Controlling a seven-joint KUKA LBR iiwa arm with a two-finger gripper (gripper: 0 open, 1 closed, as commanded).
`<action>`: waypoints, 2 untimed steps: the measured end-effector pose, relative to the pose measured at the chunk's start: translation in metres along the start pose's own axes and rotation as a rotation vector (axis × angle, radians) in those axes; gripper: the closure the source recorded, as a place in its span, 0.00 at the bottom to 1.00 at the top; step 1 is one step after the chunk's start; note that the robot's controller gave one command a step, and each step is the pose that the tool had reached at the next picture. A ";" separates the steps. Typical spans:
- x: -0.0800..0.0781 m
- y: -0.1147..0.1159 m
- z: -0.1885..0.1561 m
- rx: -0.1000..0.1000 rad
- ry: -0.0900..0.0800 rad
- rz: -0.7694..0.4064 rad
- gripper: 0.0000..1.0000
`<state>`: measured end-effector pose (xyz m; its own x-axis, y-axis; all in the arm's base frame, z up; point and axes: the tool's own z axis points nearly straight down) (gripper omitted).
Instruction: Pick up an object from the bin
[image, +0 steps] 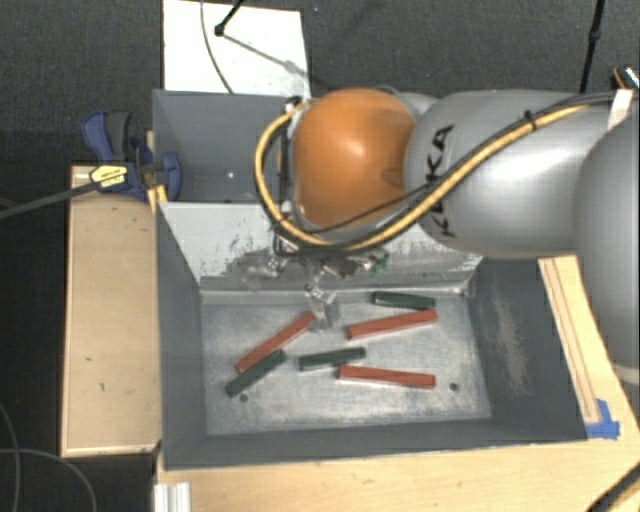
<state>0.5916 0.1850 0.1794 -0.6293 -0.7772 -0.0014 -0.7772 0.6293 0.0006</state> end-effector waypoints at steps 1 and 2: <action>0.008 0.011 0.111 -0.001 0.002 -0.218 0.00; 0.006 0.010 0.107 0.002 -0.004 -0.214 1.00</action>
Offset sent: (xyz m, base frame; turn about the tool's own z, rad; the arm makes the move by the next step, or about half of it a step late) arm -0.0133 0.0012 -0.1094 -0.2203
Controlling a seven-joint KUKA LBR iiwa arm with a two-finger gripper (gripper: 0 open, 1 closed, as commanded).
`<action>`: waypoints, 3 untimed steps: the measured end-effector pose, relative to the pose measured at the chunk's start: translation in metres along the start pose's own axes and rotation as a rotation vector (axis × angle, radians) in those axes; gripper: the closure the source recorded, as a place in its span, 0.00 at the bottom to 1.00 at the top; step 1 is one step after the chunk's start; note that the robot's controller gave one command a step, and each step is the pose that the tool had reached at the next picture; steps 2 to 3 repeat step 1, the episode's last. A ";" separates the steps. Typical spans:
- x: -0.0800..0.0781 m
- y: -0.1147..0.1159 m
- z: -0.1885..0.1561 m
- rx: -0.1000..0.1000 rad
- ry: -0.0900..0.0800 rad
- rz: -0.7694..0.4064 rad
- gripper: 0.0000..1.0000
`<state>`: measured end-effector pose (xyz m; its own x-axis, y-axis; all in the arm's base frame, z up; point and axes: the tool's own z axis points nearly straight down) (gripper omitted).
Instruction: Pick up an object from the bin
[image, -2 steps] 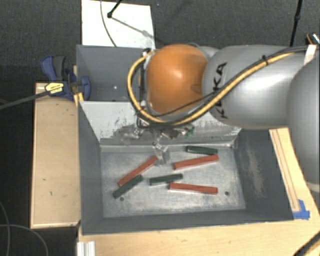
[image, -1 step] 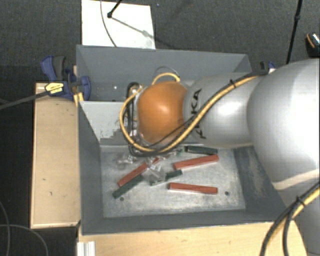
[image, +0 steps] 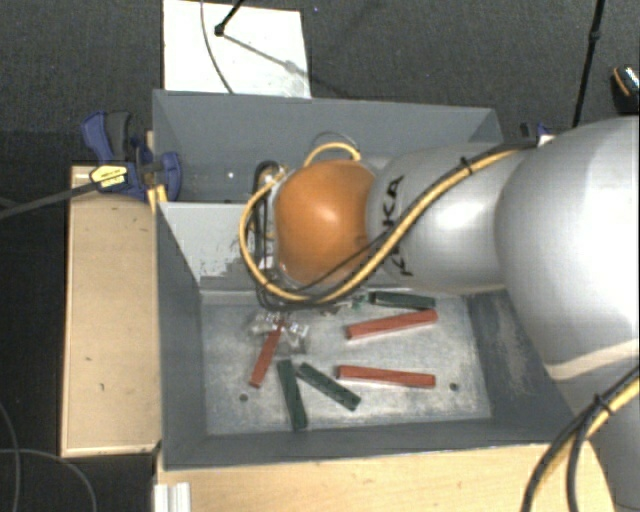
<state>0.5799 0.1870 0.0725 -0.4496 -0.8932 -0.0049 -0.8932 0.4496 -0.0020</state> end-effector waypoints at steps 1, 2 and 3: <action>0.000 -0.017 -0.141 0.007 -0.004 0.011 1.00; 0.000 -0.017 -0.141 0.007 -0.004 0.011 1.00; 0.000 -0.017 -0.141 0.007 -0.004 0.011 1.00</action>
Offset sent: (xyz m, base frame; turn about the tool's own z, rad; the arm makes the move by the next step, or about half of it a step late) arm 0.0117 -0.0089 0.1349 0.0054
